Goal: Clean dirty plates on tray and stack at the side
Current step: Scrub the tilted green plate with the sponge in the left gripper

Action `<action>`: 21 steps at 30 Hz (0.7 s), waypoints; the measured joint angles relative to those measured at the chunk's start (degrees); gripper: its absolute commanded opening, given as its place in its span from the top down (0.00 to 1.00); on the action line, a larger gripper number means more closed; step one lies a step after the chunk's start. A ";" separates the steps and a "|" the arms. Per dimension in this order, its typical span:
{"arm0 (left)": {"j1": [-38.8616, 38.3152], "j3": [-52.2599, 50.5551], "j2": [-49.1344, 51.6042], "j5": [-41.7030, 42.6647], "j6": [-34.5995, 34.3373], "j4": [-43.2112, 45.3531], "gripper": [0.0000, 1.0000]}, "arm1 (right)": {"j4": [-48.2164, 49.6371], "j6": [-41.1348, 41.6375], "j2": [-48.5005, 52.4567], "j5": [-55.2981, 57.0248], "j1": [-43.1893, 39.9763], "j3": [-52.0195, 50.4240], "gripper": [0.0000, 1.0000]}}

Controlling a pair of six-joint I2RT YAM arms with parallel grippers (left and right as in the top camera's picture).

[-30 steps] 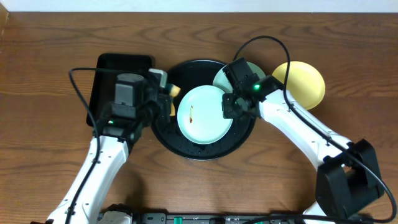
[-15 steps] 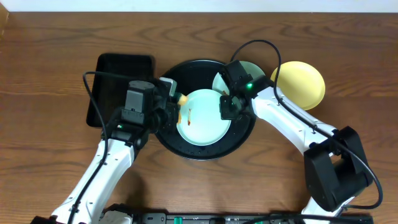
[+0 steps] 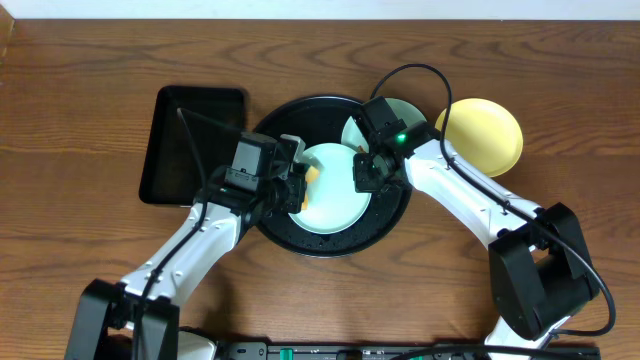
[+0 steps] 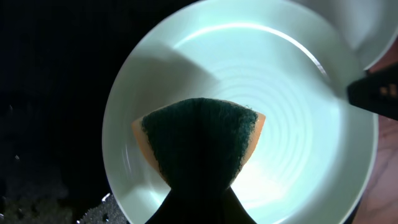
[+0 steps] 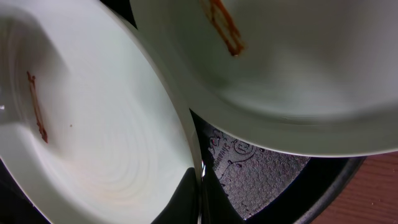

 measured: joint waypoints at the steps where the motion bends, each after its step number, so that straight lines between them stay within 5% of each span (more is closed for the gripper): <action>1: -0.02 0.00 0.42 0.00 -0.81 0.00 0.93 | 0.00 0.00 0.00 0.00 0.00 0.00 0.99; 21: -0.07 -0.70 3.45 -0.42 -6.38 0.74 0.93 | 0.00 0.00 0.00 -0.20 0.00 0.00 0.99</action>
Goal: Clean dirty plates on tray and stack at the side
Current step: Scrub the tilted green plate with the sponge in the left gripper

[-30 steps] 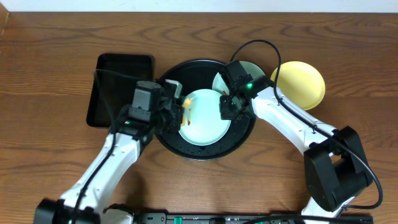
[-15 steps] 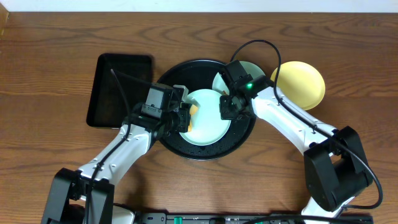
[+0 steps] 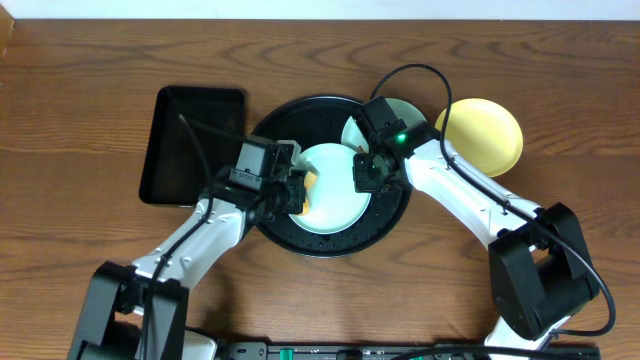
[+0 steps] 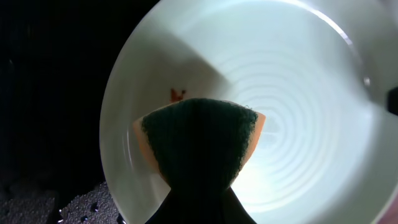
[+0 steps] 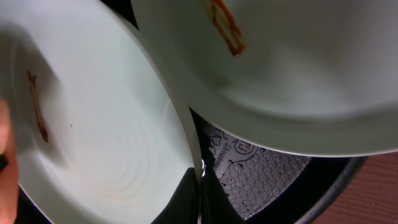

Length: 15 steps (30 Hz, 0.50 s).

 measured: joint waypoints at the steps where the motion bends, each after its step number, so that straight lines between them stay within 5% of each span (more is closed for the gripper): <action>1: 0.00 -0.13 0.22 -0.07 -0.09 0.37 0.93 | 0.00 0.00 0.00 0.00 0.00 0.00 0.99; 15: 0.00 -0.46 2.40 -0.26 -0.61 2.19 0.92 | -0.02 0.00 0.00 -0.44 0.00 0.00 0.99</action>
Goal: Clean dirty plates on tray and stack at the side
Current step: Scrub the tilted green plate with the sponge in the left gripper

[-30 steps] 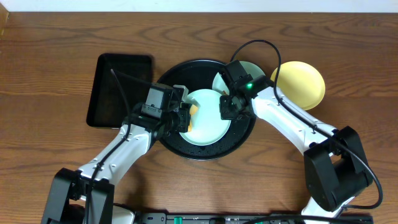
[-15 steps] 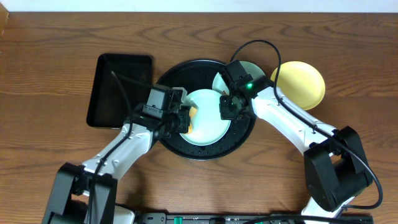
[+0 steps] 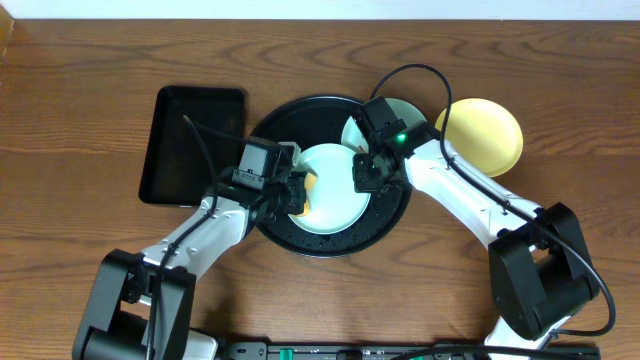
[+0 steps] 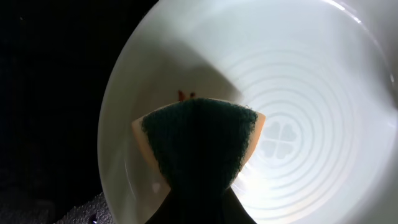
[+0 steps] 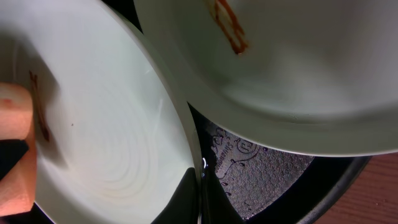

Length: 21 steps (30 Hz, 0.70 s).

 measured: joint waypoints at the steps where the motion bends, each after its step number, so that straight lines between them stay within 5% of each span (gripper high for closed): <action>1: 0.00 0.00 0.33 0.00 0.00 0.15 0.93 | 0.00 0.00 0.00 0.00 0.00 0.00 0.99; 21: 0.00 -0.02 4.13 -0.17 -0.02 6.16 0.93 | -0.15 0.20 0.00 -0.22 0.00 0.00 0.99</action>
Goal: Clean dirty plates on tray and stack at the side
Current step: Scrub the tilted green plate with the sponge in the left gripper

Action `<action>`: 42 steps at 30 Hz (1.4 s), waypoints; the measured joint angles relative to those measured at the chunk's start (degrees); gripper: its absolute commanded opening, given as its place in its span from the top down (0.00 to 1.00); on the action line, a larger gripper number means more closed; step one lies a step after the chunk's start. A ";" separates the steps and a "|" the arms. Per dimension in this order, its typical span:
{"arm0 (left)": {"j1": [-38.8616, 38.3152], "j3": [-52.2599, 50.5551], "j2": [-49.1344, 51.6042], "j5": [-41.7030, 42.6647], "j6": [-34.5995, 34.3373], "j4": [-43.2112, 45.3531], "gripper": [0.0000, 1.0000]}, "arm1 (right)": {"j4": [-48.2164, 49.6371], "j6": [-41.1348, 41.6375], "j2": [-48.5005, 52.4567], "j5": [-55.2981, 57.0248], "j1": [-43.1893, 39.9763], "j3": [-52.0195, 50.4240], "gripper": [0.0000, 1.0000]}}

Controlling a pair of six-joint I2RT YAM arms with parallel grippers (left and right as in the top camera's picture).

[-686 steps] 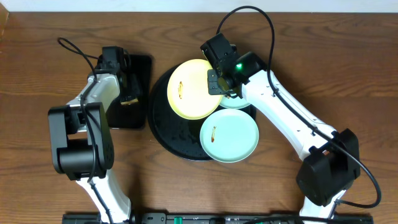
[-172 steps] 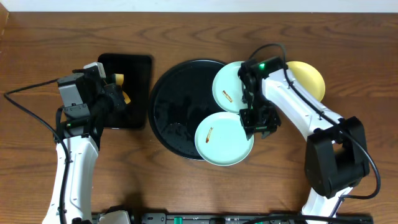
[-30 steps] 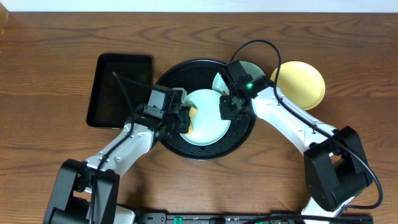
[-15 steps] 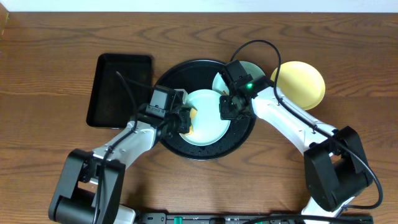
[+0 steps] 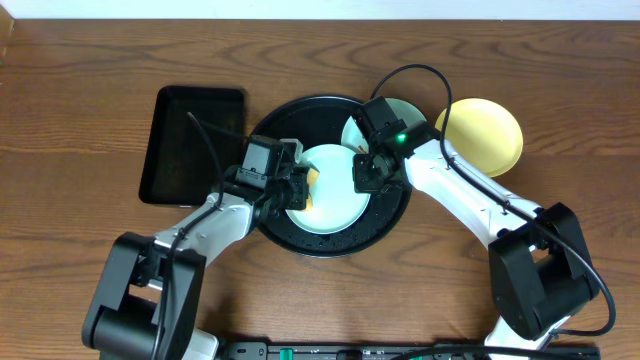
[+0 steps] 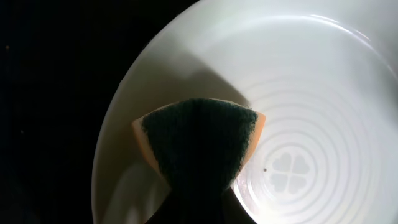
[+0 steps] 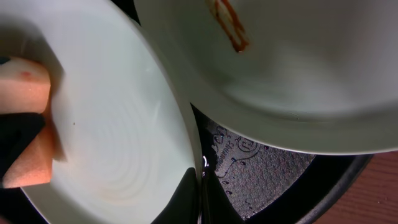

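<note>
A pale green plate (image 5: 335, 188) lies in the round black tray (image 5: 390, 222). My left gripper (image 5: 298, 186) is shut on an orange sponge with a dark green scouring face (image 6: 199, 140), pressed on the plate's left part (image 6: 311, 112). My right gripper (image 7: 200, 194) is shut on this plate's right rim (image 7: 124, 143). The sponge (image 7: 26, 118) covers the spot on the plate's left side. A second pale green plate (image 7: 298, 68) with a red-brown smear (image 7: 230, 28) leans over the tray's back right (image 5: 395, 108).
A rectangular black tray (image 5: 190, 140) sits to the left of the round one. A yellow plate (image 5: 485, 135) lies on the wooden table (image 5: 90, 60) at the right, beside the round tray.
The sponge in my left gripper has moved further onto the plate, over the red streak, which no longer shows. My right gripper still pinches the rim in the same place.
First the sponge sat on the near left of the plate while a red streak showed on the plate's left side. Then the sponge stood just below the stain, then touching it. Now it covers that spot. My right gripper held the rim throughout.
</note>
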 measured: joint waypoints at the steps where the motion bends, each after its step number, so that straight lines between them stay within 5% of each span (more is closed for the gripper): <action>1: 0.00 0.00 0.31 0.00 -0.02 0.26 0.92 | -0.02 0.02 0.00 0.00 0.00 0.00 0.99; 42: 0.04 0.11 6.60 0.44 0.55 16.94 0.92 | -0.22 0.20 0.00 0.07 -0.02 0.00 0.99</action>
